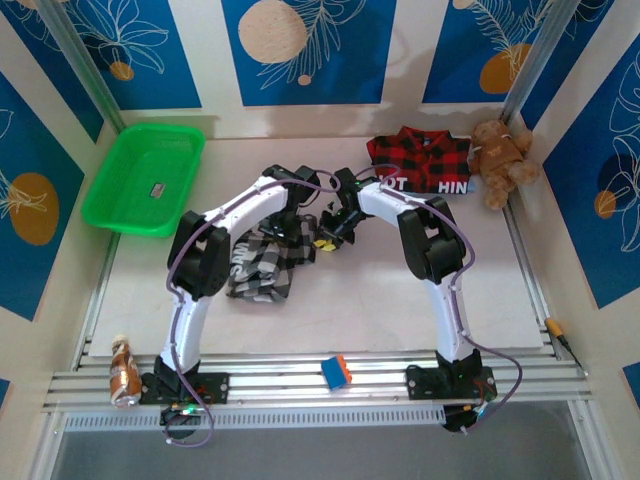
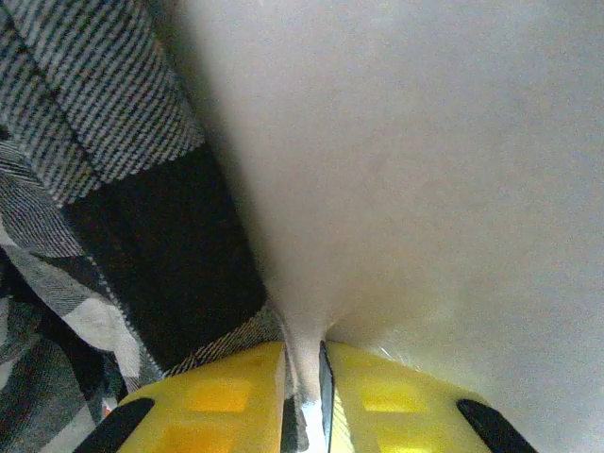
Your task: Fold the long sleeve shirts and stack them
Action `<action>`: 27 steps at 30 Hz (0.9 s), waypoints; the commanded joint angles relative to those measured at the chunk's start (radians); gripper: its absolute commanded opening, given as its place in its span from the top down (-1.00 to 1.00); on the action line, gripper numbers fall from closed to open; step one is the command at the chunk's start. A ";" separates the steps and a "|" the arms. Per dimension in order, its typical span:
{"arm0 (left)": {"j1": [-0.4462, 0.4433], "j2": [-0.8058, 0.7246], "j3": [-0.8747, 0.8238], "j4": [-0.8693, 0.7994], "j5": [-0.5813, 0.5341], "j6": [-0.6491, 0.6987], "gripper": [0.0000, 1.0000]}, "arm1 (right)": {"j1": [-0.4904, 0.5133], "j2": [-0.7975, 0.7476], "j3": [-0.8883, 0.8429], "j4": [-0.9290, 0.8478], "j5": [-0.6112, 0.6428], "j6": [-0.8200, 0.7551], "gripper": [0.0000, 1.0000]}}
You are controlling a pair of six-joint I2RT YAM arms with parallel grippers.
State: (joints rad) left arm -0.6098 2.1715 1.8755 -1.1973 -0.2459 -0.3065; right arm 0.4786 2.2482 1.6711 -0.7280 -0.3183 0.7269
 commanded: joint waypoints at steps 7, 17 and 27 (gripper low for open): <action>-0.008 0.018 0.036 0.110 0.251 -0.055 0.49 | -0.010 0.025 -0.076 0.045 -0.017 0.049 0.61; 0.017 -0.173 -0.139 0.481 0.621 -0.213 -0.11 | -0.095 -0.100 -0.146 0.037 0.036 0.066 0.56; 0.288 -0.529 -0.366 0.455 0.613 -0.312 -0.52 | -0.075 -0.301 -0.123 0.045 0.063 0.067 0.33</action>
State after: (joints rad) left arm -0.3859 1.7000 1.5551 -0.6922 0.3668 -0.6018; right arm 0.3740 1.9957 1.5204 -0.6876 -0.2283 0.7944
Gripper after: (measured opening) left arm 0.757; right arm 0.335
